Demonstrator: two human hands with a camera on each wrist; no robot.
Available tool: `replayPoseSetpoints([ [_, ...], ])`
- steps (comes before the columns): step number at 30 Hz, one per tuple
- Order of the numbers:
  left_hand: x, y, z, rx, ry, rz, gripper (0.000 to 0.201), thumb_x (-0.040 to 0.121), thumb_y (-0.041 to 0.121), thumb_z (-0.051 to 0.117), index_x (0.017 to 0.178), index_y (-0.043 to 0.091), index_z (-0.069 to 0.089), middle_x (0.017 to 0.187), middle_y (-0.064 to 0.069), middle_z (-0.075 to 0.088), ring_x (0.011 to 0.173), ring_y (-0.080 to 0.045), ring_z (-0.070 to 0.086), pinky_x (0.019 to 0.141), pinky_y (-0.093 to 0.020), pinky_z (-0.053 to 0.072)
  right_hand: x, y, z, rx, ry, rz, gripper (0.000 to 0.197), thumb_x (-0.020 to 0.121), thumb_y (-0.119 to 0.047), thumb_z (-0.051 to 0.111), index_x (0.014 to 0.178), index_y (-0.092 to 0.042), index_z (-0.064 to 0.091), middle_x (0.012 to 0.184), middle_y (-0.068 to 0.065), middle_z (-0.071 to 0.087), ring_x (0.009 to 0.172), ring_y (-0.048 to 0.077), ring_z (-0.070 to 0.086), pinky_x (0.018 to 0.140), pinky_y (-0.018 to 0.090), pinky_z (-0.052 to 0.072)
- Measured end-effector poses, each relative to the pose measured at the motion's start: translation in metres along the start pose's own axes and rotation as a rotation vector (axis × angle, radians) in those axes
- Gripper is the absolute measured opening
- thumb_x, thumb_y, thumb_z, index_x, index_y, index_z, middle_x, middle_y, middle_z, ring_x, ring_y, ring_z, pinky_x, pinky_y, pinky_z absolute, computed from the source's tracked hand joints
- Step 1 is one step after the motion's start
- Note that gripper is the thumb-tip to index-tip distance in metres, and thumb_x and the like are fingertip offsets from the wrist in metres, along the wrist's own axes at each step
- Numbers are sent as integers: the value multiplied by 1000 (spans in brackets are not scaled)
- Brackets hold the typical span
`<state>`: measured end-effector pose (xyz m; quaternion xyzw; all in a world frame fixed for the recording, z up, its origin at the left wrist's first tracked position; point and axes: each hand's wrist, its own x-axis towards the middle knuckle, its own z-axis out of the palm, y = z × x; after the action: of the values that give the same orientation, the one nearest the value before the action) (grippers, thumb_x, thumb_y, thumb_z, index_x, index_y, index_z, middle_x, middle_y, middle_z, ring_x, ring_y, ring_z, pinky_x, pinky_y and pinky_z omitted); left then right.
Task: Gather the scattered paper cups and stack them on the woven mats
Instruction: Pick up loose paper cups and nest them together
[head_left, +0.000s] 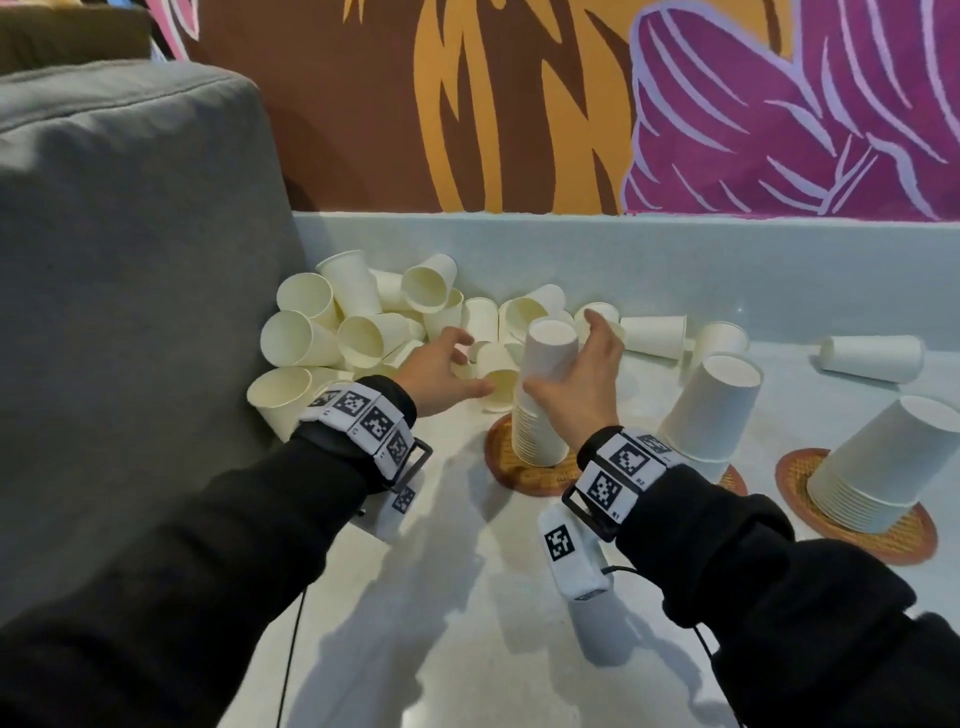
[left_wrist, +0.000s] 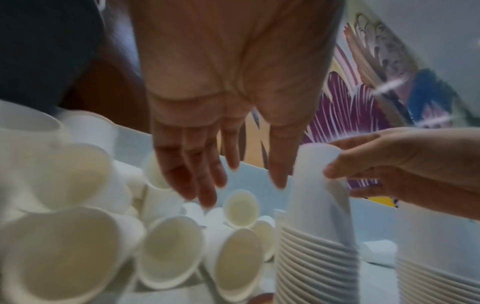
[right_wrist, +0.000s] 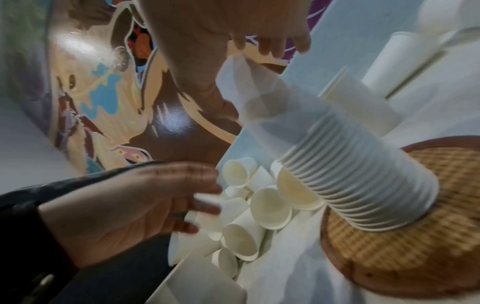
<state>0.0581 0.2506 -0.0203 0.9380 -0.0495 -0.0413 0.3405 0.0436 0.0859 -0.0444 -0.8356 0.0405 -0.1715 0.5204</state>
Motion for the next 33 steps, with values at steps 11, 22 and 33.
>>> replayPoseSetpoints([
  [11, -64, -117, -67, 939, -290, -523, 58, 61, 44, 80, 110, 20, 60, 111, -1, 65, 103, -21, 63, 87, -27, 50, -26, -26, 48, -66, 5, -503, 63, 70, -6, 65, 130, -5, 43, 139, 17, 33, 130, 31, 33, 113, 36, 26],
  [22, -81, -94, -53, 724, -216, -459, 49, 74, 37, 75, 111, 9, 62, 108, -9, 67, 99, -25, 65, 71, -27, 50, -38, -7, 59, -232, -466, -600, 45, 79, -35, 71, 115, -11, 57, 118, 6, 54, 111, 22, 50, 98, 35, 41],
  [33, -29, -62, -43, 289, 277, -97, 27, 98, 28, 42, 111, 10, 57, 113, -13, 58, 106, -33, 55, 87, -40, 45, -34, -12, 55, -219, -740, -6, 76, 78, -38, 73, 135, -10, 32, 122, 8, 52, 108, 24, 53, 88, 35, 47],
])
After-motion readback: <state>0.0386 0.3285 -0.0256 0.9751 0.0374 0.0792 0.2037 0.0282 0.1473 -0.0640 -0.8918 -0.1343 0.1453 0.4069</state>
